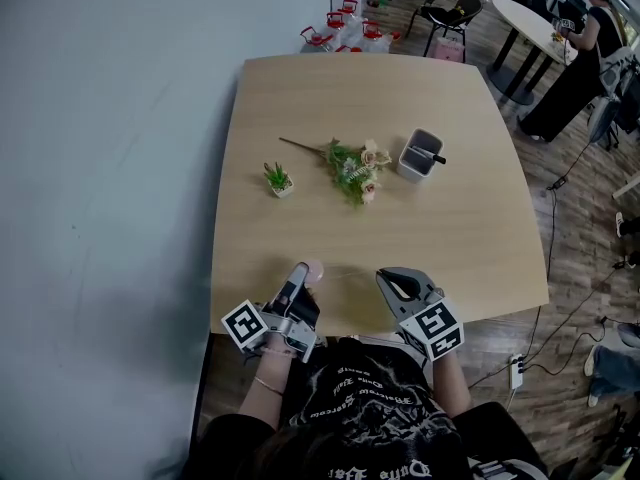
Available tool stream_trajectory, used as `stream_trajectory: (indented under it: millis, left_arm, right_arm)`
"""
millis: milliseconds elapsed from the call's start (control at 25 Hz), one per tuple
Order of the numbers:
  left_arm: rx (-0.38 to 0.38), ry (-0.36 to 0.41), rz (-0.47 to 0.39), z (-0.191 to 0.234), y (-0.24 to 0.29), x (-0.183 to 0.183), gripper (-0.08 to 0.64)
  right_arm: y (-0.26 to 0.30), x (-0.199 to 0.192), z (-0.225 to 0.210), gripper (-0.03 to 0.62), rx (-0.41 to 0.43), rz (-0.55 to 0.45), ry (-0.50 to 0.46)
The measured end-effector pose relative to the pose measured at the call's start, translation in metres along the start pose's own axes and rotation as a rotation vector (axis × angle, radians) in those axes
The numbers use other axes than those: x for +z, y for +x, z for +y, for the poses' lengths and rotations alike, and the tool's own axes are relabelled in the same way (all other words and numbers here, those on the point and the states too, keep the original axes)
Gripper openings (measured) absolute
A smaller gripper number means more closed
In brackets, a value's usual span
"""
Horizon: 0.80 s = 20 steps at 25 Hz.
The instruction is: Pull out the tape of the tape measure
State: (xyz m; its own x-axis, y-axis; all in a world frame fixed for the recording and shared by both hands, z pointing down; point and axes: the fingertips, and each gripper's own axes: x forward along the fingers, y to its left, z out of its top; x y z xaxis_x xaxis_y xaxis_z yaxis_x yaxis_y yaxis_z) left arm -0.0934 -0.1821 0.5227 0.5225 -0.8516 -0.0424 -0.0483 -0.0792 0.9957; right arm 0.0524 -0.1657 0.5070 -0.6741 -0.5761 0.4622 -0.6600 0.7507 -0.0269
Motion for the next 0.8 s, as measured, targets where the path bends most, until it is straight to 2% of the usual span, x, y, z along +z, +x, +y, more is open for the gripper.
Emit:
stream_trajectory:
  millis: [520,800]
  left_arm:
    - [0.028,0.018,-0.012,0.007,-0.002,0.01,0.071]
    - [0.037,0.018,-0.023,0.008,-0.003,0.018,0.071]
  right_arm:
    - [-0.001,-0.004,-0.009,0.018,-0.014,0.02,0.007]
    - [-0.01,-0.005,-0.031,0.018,-0.094,0.023,0.039]
